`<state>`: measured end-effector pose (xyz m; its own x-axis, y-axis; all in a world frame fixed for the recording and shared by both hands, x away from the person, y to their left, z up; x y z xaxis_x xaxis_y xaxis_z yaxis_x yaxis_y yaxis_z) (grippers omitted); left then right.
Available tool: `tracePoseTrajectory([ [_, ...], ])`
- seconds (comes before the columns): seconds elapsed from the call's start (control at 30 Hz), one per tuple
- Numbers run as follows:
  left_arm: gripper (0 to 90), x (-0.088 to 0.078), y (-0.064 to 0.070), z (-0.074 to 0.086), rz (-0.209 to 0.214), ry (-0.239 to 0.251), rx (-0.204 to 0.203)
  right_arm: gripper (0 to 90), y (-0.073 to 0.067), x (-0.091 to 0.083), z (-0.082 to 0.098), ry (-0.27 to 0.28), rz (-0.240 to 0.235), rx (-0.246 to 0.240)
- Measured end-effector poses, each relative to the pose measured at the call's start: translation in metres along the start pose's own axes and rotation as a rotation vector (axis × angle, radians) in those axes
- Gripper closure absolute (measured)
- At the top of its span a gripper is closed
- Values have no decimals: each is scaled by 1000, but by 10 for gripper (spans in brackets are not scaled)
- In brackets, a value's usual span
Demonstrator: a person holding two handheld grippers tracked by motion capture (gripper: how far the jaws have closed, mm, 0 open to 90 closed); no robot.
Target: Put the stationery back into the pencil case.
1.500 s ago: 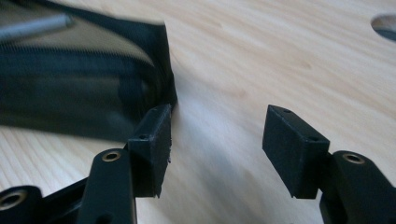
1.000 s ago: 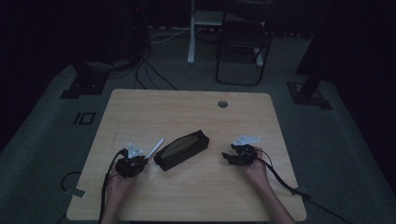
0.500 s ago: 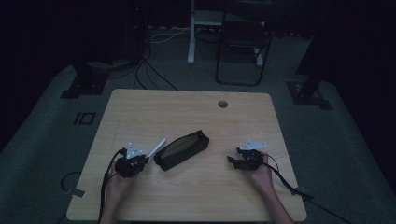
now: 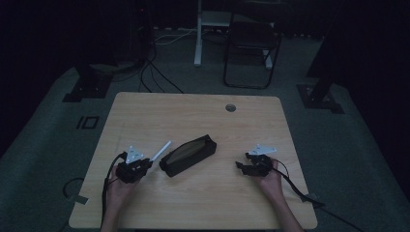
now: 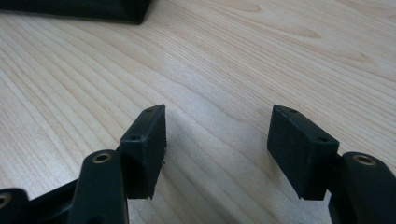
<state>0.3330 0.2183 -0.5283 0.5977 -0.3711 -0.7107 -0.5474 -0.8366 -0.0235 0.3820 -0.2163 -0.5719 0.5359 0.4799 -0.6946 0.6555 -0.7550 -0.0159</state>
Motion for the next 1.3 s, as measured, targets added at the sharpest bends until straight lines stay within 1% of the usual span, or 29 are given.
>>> tracePoseTrajectory([
  [0.43,788,-6,-2,-3,20,25,0,365,1,0,0,0,-8,3],
  [0.77,788,-14,-4,-6,20,50,0,360,0,1,-1,-1,-5,-3],
  [1.3,788,-25,-3,-13,27,85,24,355,-1,1,-1,-4,-1,-10],
])
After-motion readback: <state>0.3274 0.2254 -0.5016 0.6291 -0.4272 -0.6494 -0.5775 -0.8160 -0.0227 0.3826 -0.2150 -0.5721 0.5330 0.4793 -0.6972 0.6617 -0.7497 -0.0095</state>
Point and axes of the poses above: each handheld gripper's, and its own axes: x roughly forward along the jaws, z roughly out of its underside, y roughly to its right, the point moved 3 cm from there along x, roughly forward along the jaws, and after that the axes turned 3 degrees about -y, right-handed, at the moved point
